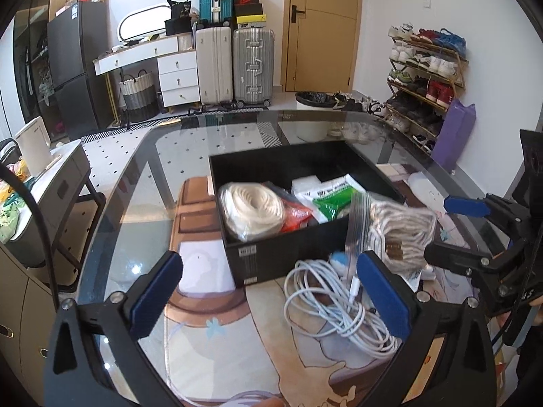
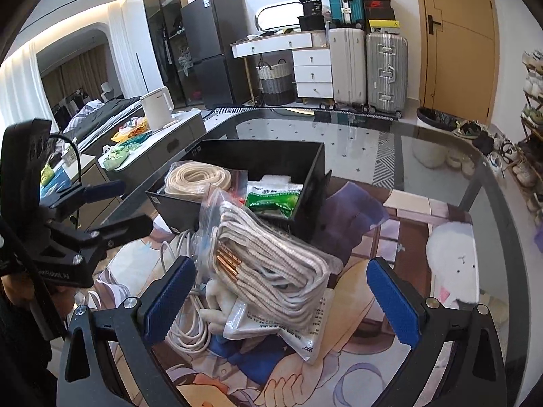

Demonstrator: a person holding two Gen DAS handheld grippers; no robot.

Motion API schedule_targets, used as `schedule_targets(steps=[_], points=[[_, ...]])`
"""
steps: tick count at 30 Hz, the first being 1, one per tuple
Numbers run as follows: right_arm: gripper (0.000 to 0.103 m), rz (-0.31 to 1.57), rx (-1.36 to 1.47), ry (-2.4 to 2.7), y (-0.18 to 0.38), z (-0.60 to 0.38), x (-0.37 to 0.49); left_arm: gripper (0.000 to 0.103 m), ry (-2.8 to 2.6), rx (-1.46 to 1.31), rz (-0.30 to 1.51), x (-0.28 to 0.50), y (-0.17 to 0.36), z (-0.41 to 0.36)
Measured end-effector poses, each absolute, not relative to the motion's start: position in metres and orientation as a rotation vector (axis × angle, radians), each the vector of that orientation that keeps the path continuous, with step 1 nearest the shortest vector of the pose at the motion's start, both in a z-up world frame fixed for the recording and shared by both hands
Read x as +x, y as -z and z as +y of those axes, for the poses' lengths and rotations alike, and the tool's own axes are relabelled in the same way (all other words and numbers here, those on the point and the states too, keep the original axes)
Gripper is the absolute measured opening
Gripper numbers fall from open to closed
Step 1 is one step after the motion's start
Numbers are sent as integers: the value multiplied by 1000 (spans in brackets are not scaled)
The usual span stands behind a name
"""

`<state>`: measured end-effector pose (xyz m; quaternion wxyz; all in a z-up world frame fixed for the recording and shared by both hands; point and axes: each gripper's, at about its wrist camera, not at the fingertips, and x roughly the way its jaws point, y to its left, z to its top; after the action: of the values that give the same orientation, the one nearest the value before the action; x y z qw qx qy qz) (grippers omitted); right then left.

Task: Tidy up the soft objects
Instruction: 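Move right tool to the zip bag of white cables while left tool approaches the loose white cable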

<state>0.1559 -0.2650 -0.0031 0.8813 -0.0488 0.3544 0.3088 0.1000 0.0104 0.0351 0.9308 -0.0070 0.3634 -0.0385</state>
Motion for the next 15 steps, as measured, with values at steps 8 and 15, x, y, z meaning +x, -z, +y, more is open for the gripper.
schedule_targets(steps=[8, 15], points=[[102, 766, -95, -634, 12, -266, 147, 103, 99, -24, 787, 93, -19, 7], [102, 763, -77, -628, 13, -269, 141, 103, 112, -32, 831, 90, -6, 3]])
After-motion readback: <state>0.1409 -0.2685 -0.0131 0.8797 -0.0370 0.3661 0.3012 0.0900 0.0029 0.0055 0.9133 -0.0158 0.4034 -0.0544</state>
